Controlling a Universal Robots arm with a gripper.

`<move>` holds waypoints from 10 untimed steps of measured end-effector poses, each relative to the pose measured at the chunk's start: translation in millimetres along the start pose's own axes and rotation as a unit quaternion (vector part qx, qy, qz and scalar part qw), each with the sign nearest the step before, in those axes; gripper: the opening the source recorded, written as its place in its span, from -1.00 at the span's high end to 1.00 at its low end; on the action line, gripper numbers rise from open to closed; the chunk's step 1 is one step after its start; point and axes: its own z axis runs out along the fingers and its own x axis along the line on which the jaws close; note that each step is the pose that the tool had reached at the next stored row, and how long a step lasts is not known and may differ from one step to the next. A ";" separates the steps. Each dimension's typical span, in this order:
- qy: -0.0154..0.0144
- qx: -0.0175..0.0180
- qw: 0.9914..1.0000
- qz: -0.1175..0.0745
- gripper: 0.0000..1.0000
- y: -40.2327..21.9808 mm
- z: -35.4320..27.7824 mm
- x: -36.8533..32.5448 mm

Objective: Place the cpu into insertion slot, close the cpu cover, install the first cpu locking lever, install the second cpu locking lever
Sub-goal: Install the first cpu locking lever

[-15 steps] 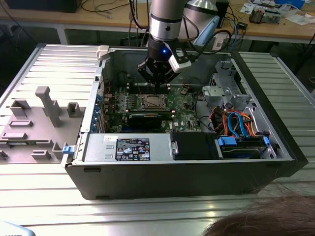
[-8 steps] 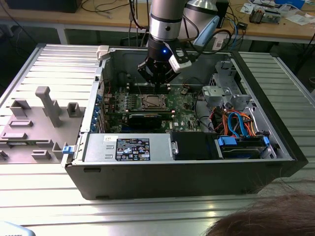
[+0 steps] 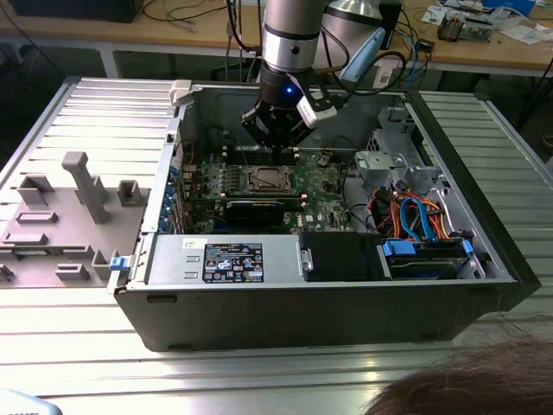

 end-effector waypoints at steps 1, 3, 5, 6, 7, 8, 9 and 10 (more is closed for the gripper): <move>0.000 0.000 1.000 -0.001 0.79 0.0 0.0 0.0; 0.000 0.000 1.000 -0.002 0.79 0.0 0.0 0.0; 0.000 0.000 1.000 -0.003 0.79 0.0 0.0 0.0; 0.000 0.000 1.000 -0.004 0.79 0.0 0.0 0.0; 0.000 0.000 1.000 -0.005 0.79 0.0 0.0 0.0; 0.000 0.000 1.000 -0.005 0.79 0.0 0.0 0.0; 0.000 0.000 1.000 -0.006 0.79 0.0 0.0 0.0; -0.001 0.000 1.000 -0.007 0.79 0.0 0.0 0.0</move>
